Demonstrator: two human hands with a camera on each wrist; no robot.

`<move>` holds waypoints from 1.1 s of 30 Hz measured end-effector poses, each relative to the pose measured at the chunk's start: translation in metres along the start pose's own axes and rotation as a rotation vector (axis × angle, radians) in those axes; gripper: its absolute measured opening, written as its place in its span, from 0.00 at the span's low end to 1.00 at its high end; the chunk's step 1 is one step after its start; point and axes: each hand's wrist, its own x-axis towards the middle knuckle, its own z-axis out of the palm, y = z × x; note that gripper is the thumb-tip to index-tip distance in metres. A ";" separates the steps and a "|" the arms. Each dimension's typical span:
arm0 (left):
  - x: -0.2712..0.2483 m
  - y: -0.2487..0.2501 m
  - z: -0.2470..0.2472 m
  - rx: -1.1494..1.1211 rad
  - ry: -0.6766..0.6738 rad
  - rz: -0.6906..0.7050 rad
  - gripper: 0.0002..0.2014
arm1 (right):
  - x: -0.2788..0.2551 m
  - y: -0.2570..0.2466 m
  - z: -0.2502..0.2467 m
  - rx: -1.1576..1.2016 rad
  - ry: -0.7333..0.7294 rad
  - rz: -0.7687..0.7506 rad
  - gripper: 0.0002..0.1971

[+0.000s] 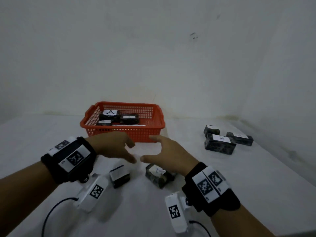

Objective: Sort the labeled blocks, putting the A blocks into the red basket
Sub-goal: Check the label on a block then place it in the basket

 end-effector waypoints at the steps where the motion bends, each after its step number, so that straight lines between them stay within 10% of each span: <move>1: -0.006 -0.007 0.005 0.019 -0.009 -0.025 0.40 | 0.003 -0.004 0.008 -0.007 -0.023 -0.011 0.39; 9: -0.028 -0.033 0.040 0.083 -0.083 -0.111 0.50 | 0.033 -0.012 0.067 -0.244 -0.285 -0.025 0.51; 16: -0.029 -0.043 0.057 0.006 0.011 -0.050 0.22 | 0.048 -0.011 0.081 -0.325 -0.321 -0.054 0.34; 33: -0.016 -0.068 0.026 -0.953 0.350 0.138 0.13 | 0.077 -0.005 0.057 0.500 0.030 -0.086 0.16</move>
